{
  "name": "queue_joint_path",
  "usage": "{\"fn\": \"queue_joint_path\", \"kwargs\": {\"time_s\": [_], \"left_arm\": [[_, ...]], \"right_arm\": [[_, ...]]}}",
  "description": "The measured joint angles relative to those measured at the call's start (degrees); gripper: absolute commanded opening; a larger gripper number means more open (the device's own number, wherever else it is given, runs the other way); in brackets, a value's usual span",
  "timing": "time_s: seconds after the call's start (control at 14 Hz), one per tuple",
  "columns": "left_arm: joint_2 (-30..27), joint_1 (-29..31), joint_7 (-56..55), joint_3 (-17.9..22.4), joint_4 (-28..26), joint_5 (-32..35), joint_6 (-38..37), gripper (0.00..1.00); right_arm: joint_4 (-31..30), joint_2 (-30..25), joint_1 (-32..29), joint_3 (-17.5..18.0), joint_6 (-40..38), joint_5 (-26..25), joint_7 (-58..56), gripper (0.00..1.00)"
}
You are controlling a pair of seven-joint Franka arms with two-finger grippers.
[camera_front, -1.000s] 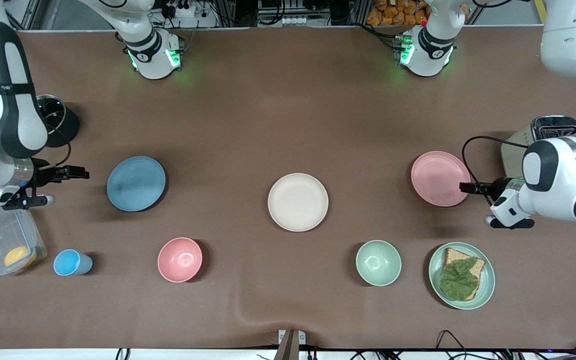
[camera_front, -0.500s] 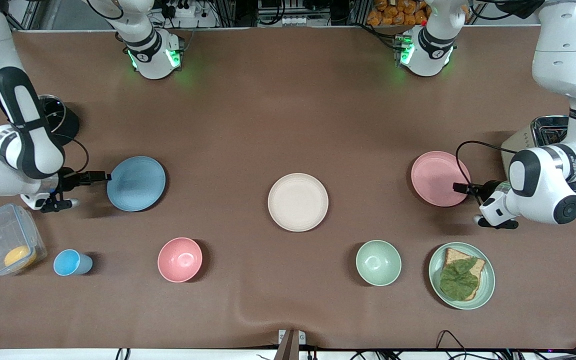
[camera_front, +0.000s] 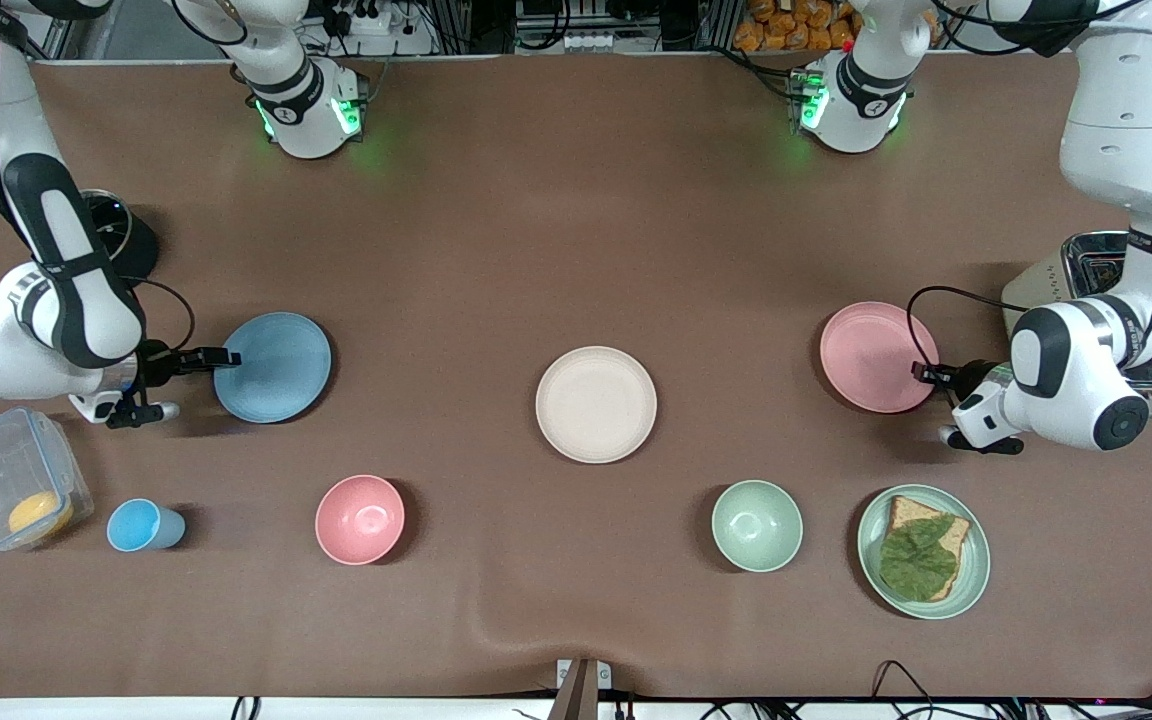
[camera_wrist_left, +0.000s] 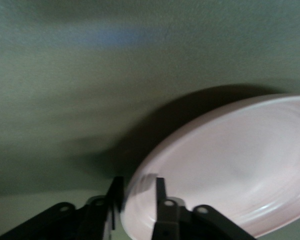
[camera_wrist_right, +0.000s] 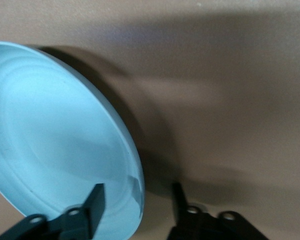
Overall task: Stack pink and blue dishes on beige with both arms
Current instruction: 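Lift both plates and carry them toward the beige plate with both grippers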
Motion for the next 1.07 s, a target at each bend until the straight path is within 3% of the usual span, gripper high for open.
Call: {"fn": "queue_joint_path", "kwargs": {"time_s": [0.43,0.71,0.86,1.07], "left_arm": [[-0.69,-0.05,1.17,-0.42,0.99,-0.04,-2.69,0.0],[-2.63,-0.21,0.94,-5.32,6.62,-1.18,-11.46,0.0],[-3.58,-0.23,0.97,-6.8,8.88,-4.79,-14.17,0.0],[-3.8,-0.11,1.65,-8.31,9.79,-12.35,-14.92,0.0]], "right_arm": [[3.02,0.0,1.21,0.26,-4.98,0.12,-0.1,0.0],[6.65,0.0,2.12,0.31,-12.46,0.34,-0.07,0.0],[9.37,-0.01,3.35,0.35,-17.08,0.98,1.53,0.0],[13.64,-0.03,7.76,0.52,-23.05,5.94,8.42,0.0]]}}
